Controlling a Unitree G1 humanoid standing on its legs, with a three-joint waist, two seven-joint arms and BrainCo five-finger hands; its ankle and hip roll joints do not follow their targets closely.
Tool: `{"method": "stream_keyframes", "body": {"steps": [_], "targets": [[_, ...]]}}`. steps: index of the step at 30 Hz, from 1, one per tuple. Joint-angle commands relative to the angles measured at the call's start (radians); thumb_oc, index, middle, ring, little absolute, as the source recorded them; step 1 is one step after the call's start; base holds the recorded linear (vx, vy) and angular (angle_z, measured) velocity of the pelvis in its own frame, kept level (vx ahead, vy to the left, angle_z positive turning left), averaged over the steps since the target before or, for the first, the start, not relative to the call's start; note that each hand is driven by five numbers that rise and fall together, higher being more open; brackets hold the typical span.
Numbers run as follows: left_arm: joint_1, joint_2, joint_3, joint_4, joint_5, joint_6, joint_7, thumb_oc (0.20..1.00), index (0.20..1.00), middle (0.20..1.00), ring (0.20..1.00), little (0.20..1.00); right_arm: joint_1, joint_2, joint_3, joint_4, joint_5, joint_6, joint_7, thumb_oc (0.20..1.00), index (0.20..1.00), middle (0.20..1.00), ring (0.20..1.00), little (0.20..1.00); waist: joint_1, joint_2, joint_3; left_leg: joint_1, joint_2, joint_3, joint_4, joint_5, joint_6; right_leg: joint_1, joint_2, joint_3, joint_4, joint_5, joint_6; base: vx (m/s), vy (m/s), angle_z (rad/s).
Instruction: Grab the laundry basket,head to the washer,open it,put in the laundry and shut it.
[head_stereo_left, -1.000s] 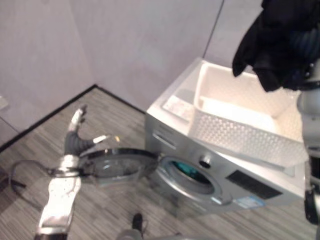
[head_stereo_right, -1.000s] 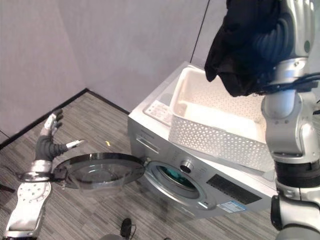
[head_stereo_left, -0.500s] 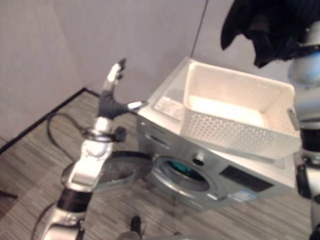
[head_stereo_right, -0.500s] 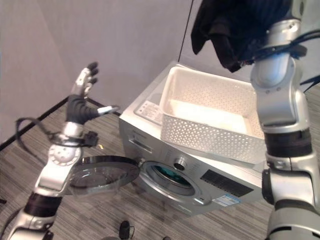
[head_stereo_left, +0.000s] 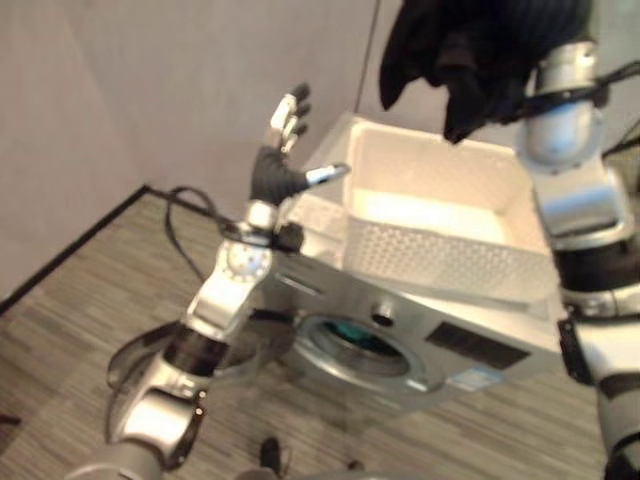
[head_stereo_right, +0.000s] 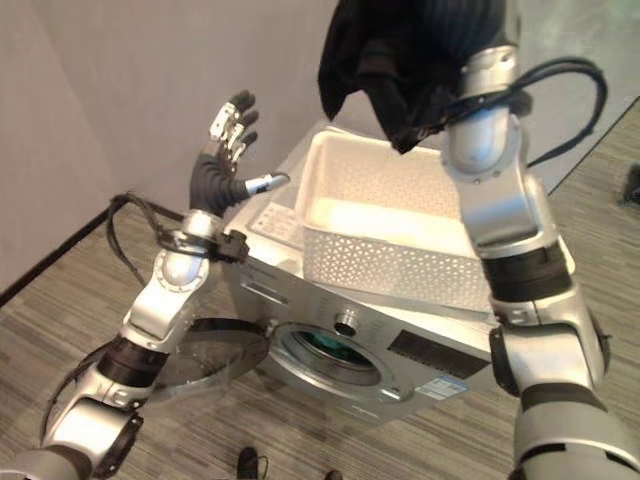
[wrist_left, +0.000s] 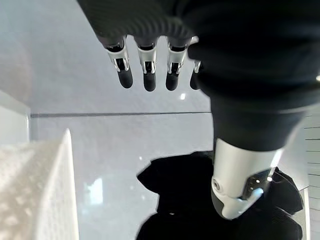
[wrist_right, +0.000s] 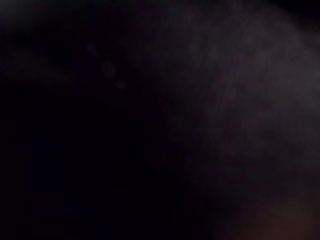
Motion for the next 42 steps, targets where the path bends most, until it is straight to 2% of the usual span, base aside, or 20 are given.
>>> {"method": "stream_keyframes", "body": {"steps": [1, 10, 14, 23, 33, 42], "targets": [[-0.133, -0.010, -0.015, 0.026, -0.012, -0.044, 0.032, 1.000, 1.000, 1.000, 1.000, 1.000, -0.121, 0.005, -0.015, -0.026, 0.004, -0.041, -0.051, 0.200, 0.200, 0.200, 0.200, 0.200, 0.024, 0.014, -0.054, 0.100, 0.023, 0.024, 0.011, -0.191, 0.001, -0.030, 0.012, 0.000, 0.087, -0.033, 0.037, 0.00, 0.000, 0.00], [-0.228, -0.063, -0.064, 0.091, -0.032, -0.043, 0.055, 1.000, 1.000, 1.000, 1.000, 1.000, -0.109, 0.047, 0.009, -0.034, 0.051, -0.068, -0.049, 0.200, 0.200, 0.200, 0.200, 0.200, 0.017, 0.019, -0.058, 0.110, 0.024, 0.029, 0.011, -0.193, -0.001, -0.021, 0.011, 0.000, 0.086, -0.037, 0.038, 0.00, 0.000, -0.02], [-0.294, -0.127, -0.096, 0.177, -0.058, -0.036, 0.085, 1.000, 1.000, 1.000, 1.000, 1.000, -0.141, 0.083, 0.041, -0.024, 0.079, -0.078, -0.057, 0.200, 0.200, 0.200, 0.200, 0.200, 0.007, 0.019, -0.064, 0.114, 0.026, 0.034, 0.011, -0.192, -0.004, -0.018, 0.011, 0.001, 0.085, -0.036, 0.037, 0.00, 0.000, 0.00], [-0.428, -0.162, -0.137, 0.296, 0.002, -0.010, 0.097, 1.000, 1.000, 1.000, 1.000, 1.000, -0.154, 0.130, 0.070, -0.028, 0.119, -0.095, -0.053, 0.200, 0.200, 0.200, 0.200, 0.200, 0.000, 0.029, -0.067, 0.113, 0.027, 0.037, 0.011, -0.190, -0.006, -0.019, 0.010, 0.003, 0.083, -0.034, 0.038, -0.01, 0.003, -0.02], [-0.463, -0.168, -0.131, 0.331, 0.021, -0.003, 0.124, 1.000, 1.000, 1.000, 1.000, 1.000, -0.144, 0.159, 0.083, -0.052, 0.151, -0.112, -0.049, 0.200, 0.200, 0.200, 0.200, 0.200, -0.001, 0.030, -0.066, 0.115, 0.028, 0.039, 0.011, -0.189, -0.008, -0.022, 0.014, 0.003, 0.085, -0.035, 0.038, 0.00, 0.000, 0.00], [-0.391, -0.103, -0.113, 0.248, -0.050, -0.035, 0.092, 1.000, 1.000, 1.000, 1.000, 1.000, -0.124, 0.098, 0.074, -0.051, 0.169, -0.116, -0.033, 0.200, 0.200, 0.200, 0.200, 0.200, 0.002, 0.026, -0.067, 0.118, 0.029, 0.036, 0.011, -0.189, -0.010, -0.016, 0.013, -0.003, 0.085, -0.035, 0.039, 0.00, 0.000, 0.00]]}}
